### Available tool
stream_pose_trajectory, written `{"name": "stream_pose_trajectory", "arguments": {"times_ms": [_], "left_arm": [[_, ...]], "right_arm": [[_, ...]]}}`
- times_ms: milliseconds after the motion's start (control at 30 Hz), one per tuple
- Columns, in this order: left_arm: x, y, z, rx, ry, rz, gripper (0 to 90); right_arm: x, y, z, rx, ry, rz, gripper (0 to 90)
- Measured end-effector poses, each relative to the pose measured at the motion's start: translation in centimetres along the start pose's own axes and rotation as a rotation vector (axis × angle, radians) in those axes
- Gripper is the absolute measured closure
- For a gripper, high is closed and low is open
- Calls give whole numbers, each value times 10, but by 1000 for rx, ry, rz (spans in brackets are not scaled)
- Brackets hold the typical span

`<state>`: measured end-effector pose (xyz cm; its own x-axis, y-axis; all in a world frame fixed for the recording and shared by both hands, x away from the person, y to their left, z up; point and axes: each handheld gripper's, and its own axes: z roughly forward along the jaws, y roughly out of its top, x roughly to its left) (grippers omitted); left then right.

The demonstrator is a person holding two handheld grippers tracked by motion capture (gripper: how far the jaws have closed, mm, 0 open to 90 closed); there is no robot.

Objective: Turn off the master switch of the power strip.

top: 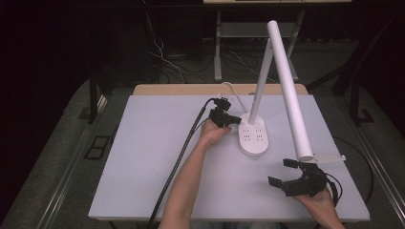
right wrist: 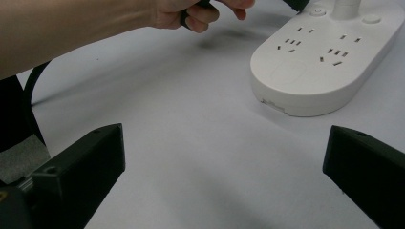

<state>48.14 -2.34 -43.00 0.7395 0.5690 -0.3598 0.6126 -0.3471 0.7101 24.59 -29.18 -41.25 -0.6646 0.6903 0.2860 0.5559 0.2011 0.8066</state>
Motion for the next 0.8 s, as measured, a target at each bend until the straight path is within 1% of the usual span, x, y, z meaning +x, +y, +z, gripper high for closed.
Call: {"name": "stream_pose_trajectory", "arguments": {"times_ms": [33,133,200,267,300,367,433,467,500,533,567,600,667,700,733,800], "left_arm": [[0,-1,-3,-10,-1,-2,900],[-1,-1,-13,-25,-4,25,900],[-1,-1,-20,-43,-2,28,900],[-5,0,-27,-70,3,20,899],[-7,0,-31,-74,5,22,899],[-10,0,-39,-76,13,45,899],[-13,0,-47,-78,10,70,898],[-14,0,-53,-63,14,98,885],[-18,0,-55,-88,15,74,860],[-20,-1,-59,-94,14,79,839],[-20,-2,-64,-85,17,101,824],[-22,-3,-67,-99,19,96,805],[-25,-4,-75,-110,21,103,753],[-27,-5,-79,-114,13,100,729],[-26,-6,-84,-90,11,136,708],[-28,-9,-93,-97,6,145,660]], "right_arm": [[0,0,0,0,0,-3,0],[0,0,0,2,-1,-4,0],[0,0,0,3,-2,-1,0],[0,0,0,2,-3,-2,0],[-1,0,0,3,-4,-6,0],[0,0,1,4,-4,-3,0],[0,0,1,3,-5,-2,0],[0,0,1,3,-5,-2,0],[0,0,1,2,-5,-3,0],[0,0,1,2,-5,-3,0],[0,0,1,2,-5,-3,0],[0,0,1,2,-5,-3,0],[0,0,1,1,-6,-2,0],[0,0,1,0,-6,-1,0],[-1,0,1,2,-7,-4,0],[0,0,1,1,-6,-1,0]]}}
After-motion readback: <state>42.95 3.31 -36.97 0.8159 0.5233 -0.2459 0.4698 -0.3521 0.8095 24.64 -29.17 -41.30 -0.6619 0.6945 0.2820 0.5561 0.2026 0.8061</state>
